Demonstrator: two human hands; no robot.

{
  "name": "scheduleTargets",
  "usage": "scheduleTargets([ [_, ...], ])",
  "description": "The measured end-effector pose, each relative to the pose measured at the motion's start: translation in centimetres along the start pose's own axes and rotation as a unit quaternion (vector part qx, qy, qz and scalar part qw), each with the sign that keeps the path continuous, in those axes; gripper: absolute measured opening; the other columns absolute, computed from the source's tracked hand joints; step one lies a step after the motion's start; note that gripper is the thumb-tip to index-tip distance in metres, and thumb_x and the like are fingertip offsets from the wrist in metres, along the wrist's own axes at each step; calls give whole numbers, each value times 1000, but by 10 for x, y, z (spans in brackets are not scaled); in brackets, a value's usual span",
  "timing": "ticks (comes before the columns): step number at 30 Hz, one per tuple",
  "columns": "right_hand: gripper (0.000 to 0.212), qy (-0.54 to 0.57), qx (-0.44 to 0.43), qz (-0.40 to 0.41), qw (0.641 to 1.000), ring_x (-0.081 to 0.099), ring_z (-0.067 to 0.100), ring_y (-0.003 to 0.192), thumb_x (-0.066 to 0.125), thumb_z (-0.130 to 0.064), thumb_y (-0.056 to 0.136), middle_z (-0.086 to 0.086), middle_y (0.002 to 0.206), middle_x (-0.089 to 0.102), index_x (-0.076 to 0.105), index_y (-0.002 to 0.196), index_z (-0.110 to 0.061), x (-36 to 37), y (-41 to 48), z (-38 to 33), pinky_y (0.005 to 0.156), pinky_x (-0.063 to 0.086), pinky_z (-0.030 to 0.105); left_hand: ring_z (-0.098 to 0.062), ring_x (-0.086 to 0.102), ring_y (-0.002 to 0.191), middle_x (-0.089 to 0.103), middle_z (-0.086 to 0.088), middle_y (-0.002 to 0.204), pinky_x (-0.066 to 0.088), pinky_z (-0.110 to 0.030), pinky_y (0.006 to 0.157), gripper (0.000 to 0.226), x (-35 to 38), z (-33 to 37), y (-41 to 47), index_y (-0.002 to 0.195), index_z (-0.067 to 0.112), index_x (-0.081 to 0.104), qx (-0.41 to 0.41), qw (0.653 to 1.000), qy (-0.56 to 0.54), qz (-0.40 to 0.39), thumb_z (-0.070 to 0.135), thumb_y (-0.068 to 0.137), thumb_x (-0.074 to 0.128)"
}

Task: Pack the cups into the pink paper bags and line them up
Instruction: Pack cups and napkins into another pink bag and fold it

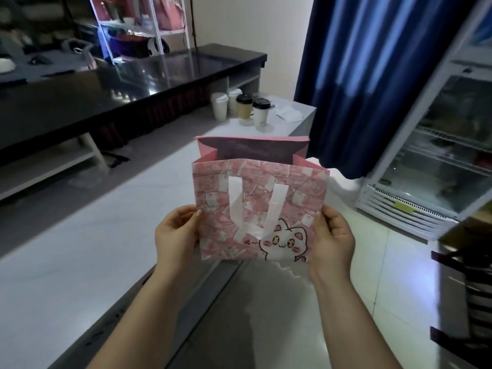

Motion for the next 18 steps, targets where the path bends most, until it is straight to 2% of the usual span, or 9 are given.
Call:
scheduleTargets([
  [3, 18, -13, 12, 9, 1000, 69, 9, 74, 59, -5, 94, -8, 80, 75, 68, 91, -21, 2, 38, 17, 66, 58, 24, -28, 72, 82, 74, -6, 86, 60, -40, 70, 12, 22, -11, 22, 82, 21, 74, 6, 1000, 24, 10, 12, 89, 70],
  [7, 23, -12, 22, 7, 1000, 69, 5, 71, 58, -4, 95, -10, 79, 75, 69, 90, -23, 32, 82, 33, 61, 54, 20, -22, 69, 80, 73, 0, 80, 56, -34, 69, 20, 40, -7, 66, 78, 27, 74, 22, 999, 31, 38, 10, 88, 70],
  [12, 25, -11, 2, -53, 999, 71, 7, 76, 56, -3, 95, -7, 85, 76, 70, 93, -24, 107, 148, 36, 63, 54, 19, -23, 67, 83, 72, -2, 83, 58, -43, 79, 15, 67, 9, 149, 83, 22, 72, 55, 996, 7, 69, 9, 88, 70],
  [15, 26, -24, -5, -102, 995, 71, 14, 82, 57, -1, 94, -2, 90, 76, 71, 94, -23, 157, 183, 43, 66, 56, 23, -24, 66, 84, 70, -4, 86, 58, -42, 79, 9, 84, 12, 203, 87, 18, 70, 62, 995, -18, 79, 8, 89, 69],
  [18, 26, -45, -5, -138, 989, 72, 12, 84, 58, 1, 93, -4, 90, 76, 71, 96, -22, 203, 220, 50, 67, 56, 20, -22, 63, 82, 68, -2, 83, 54, -36, 74, 12, 94, 16, 258, 85, 18, 69, 63, 993, -35, 92, 7, 89, 68],
])
Point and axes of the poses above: each hand's wrist, its own y-axis towards the middle knuckle, its own x-axis out of the palm, z = x × y, the point moved 8 cm from there along y, towards the middle knuckle
